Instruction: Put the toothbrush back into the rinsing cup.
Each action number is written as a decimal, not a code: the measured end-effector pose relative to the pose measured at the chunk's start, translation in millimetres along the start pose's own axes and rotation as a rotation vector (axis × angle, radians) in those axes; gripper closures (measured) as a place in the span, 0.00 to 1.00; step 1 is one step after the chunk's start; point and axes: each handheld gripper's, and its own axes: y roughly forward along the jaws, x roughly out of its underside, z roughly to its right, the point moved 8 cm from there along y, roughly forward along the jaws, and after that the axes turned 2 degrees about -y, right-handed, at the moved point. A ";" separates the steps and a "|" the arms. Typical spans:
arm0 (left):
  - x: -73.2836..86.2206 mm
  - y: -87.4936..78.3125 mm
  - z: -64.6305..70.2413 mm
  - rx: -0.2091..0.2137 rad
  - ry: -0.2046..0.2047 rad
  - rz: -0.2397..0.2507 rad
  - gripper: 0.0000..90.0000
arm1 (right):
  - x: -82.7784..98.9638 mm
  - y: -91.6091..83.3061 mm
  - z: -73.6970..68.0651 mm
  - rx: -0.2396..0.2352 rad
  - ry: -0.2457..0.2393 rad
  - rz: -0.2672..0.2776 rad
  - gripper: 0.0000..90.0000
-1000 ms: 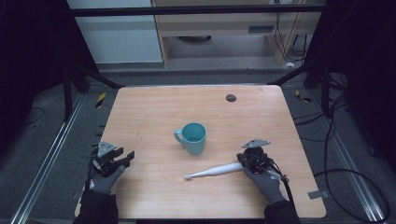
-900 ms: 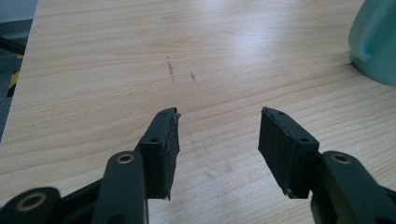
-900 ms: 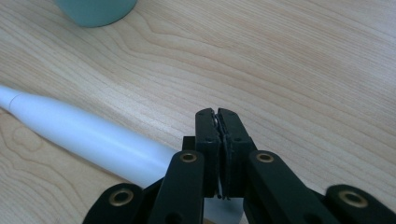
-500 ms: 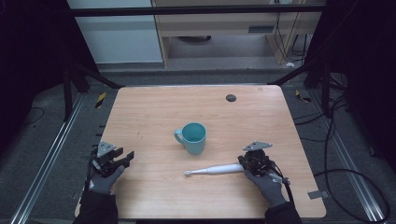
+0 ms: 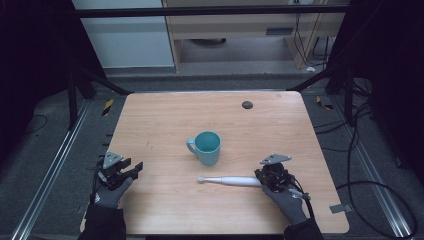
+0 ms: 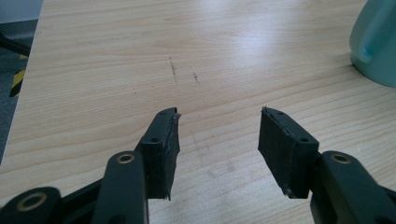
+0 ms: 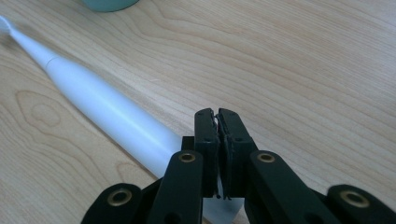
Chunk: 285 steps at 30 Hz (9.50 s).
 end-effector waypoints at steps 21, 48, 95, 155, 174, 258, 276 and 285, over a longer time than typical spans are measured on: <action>0.0 -0.3 -0.1 -0.003 0.001 0.000 0.53 | 11.0 -9.3 -8.2 -0.022 -0.004 -0.009 0.95; -0.7 0.6 0.6 -0.002 -0.002 0.000 0.53 | -2.6 -20.7 2.4 0.000 -0.020 0.033 0.85; 1.6 1.5 -0.3 0.001 0.007 -0.016 0.52 | -53.0 -22.1 -35.8 -0.167 -0.309 -0.219 0.42; 3.2 3.2 0.9 0.004 0.009 -0.027 0.53 | -22.3 20.7 -57.1 -0.251 -0.418 -0.477 0.74; 3.0 2.9 1.4 0.001 0.009 -0.025 0.53 | -58.8 -34.7 -67.6 -0.336 -0.286 -0.109 0.74; 2.9 3.7 -0.5 0.000 0.010 -0.018 0.53 | -181.8 62.0 -81.0 0.017 0.191 0.429 0.73; 3.1 4.3 0.3 0.001 0.012 -0.020 0.53 | -173.0 63.1 -81.3 0.023 0.171 0.385 0.70; 3.4 3.9 0.7 0.002 0.011 -0.021 0.53 | -176.6 25.3 -81.3 0.008 0.106 0.455 0.43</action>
